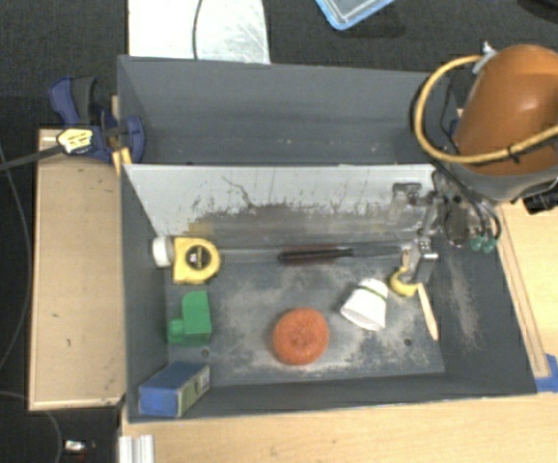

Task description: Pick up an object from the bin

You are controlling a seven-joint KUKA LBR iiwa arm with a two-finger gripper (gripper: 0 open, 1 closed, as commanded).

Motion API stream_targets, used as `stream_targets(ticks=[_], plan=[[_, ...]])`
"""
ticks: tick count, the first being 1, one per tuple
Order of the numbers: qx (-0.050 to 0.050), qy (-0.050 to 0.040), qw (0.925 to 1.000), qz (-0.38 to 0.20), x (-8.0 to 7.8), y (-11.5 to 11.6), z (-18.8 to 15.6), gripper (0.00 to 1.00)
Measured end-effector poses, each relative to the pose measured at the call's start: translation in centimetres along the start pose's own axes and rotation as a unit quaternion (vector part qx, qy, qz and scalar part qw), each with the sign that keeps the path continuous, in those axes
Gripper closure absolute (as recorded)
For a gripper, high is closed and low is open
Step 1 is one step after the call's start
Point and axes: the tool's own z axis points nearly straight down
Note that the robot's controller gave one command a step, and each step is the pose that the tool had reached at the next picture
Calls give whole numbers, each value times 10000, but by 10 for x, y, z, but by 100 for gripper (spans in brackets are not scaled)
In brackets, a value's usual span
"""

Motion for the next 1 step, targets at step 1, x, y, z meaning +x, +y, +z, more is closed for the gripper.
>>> stream_targets(ticks=[1], plan=[[4,-41,10000,-7,-1,0,-5,0]])
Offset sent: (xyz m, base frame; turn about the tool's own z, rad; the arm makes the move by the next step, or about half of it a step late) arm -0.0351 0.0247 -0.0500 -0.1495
